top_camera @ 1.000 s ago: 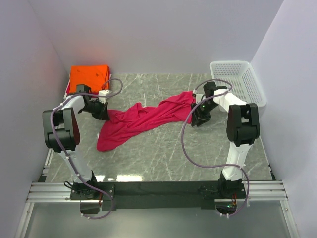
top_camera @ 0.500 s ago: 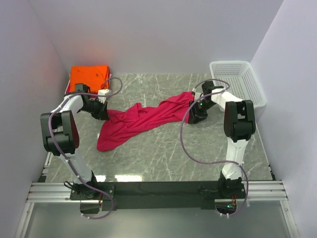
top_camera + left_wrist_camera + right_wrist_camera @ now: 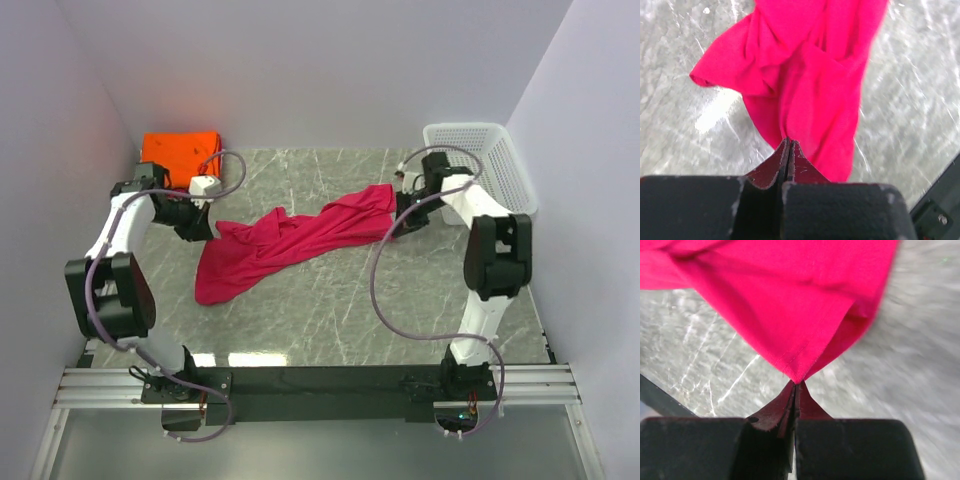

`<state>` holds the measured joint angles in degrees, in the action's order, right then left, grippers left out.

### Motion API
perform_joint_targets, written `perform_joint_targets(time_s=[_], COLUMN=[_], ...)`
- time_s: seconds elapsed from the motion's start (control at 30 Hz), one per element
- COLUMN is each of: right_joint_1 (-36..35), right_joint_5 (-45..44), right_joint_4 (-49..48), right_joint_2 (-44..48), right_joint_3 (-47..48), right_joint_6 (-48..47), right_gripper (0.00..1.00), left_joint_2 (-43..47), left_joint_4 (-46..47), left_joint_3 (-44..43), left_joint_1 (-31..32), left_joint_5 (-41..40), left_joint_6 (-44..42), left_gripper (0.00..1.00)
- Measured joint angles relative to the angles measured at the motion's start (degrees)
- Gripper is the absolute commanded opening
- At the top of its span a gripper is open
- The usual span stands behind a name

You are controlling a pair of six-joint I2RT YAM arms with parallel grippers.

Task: Fold and stack the t-shirts
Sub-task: Flatten the tshirt out

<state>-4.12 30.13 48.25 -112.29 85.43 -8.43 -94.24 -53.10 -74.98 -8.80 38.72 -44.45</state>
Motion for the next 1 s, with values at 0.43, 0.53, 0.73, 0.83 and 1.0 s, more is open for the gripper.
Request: perform_joint_targets(time_s=[0.43, 0.53, 0.73, 0.83, 1.0], right_joint_1=[6.7, 6.9, 6.9, 6.9, 6.9], right_joint_5=[-6.8, -8.8, -13.5, -15.4, -16.7], right_joint_4=[6.8, 8.3, 9.4, 9.6, 9.9], right_joint_2=[15.4, 16.5, 17.4, 17.4, 17.4], right_joint_3=[-5.6, -10.1, -19.8, -23.7, -24.7], right_joint_6=[-11.5, -14.3, -19.7, -21.7, -23.3], right_gripper=[0.00, 0.00, 0.00, 0.00, 0.00], left_joint_2=[29.1, 42.0, 60.7, 64.8, 66.2], left_joint_4=[-19.3, -21.5, -23.8, -24.4, -24.4], left_joint_3=[12.7, 20.2, 31.0, 32.6, 32.2], left_joint_1=[-2.7, -1.3, 3.5, 6.7, 11.6], left_joint_5=[-2.2, -6.6, -13.0, -13.6, -12.1], left_joint_6=[-23.4, -29.4, -38.4, -40.3, -39.8], left_gripper=[0.00, 0.00, 0.00, 0.01, 0.00])
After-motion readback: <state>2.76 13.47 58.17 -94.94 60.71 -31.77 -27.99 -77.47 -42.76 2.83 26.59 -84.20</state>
